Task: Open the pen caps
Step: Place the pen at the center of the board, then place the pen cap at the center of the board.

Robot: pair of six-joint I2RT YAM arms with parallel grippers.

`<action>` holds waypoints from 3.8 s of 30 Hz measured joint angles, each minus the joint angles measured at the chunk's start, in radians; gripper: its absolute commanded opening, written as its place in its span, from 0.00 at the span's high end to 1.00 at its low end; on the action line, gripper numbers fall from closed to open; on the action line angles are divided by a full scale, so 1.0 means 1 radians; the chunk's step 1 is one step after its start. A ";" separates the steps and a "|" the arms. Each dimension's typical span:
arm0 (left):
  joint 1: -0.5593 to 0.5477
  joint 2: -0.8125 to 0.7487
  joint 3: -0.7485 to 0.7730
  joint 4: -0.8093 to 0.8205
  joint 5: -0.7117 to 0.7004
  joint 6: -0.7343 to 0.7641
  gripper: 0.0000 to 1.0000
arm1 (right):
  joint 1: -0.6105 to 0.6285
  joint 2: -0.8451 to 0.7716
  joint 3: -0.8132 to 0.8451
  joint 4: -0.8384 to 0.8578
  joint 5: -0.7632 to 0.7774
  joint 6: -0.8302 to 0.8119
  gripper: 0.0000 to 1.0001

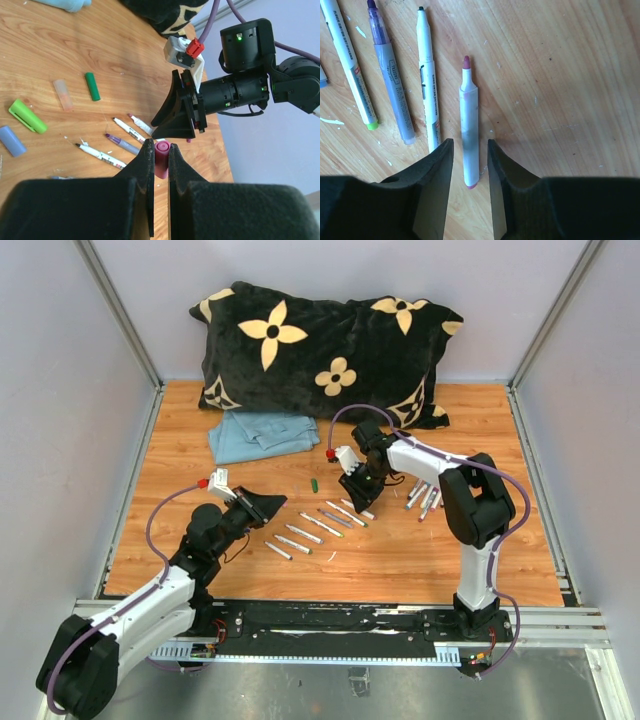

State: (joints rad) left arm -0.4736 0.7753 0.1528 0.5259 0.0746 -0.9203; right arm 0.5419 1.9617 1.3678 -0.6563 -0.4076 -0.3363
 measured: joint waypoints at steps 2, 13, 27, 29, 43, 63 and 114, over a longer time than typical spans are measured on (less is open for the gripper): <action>0.000 0.002 0.000 0.008 0.010 -0.005 1.00 | 0.000 -0.003 0.000 0.000 0.000 0.000 0.63; 0.000 0.037 -0.004 0.079 0.054 -0.039 1.00 | 0.000 -0.154 -0.031 0.001 -0.002 -0.014 0.58; -0.056 0.135 0.005 0.124 0.075 -0.052 1.00 | -0.001 -0.339 -0.072 -0.006 -0.091 -0.066 0.58; -0.076 0.154 0.018 0.125 0.070 -0.049 1.00 | -0.006 -0.348 -0.074 -0.008 -0.103 -0.069 0.58; -0.187 0.285 0.114 0.132 0.008 -0.022 1.00 | -0.067 -0.451 -0.089 -0.021 -0.171 -0.086 0.57; -0.301 0.617 0.354 0.106 -0.131 -0.002 1.00 | -0.141 -0.499 -0.107 -0.023 -0.229 -0.088 0.57; -0.280 1.184 1.093 -0.756 -0.549 -0.020 0.73 | -0.206 -0.531 -0.117 -0.023 -0.296 -0.087 0.57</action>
State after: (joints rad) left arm -0.7532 1.9591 1.2453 -0.2306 -0.4740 -0.9401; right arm 0.3359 1.4307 1.2510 -0.6796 -0.7040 -0.4236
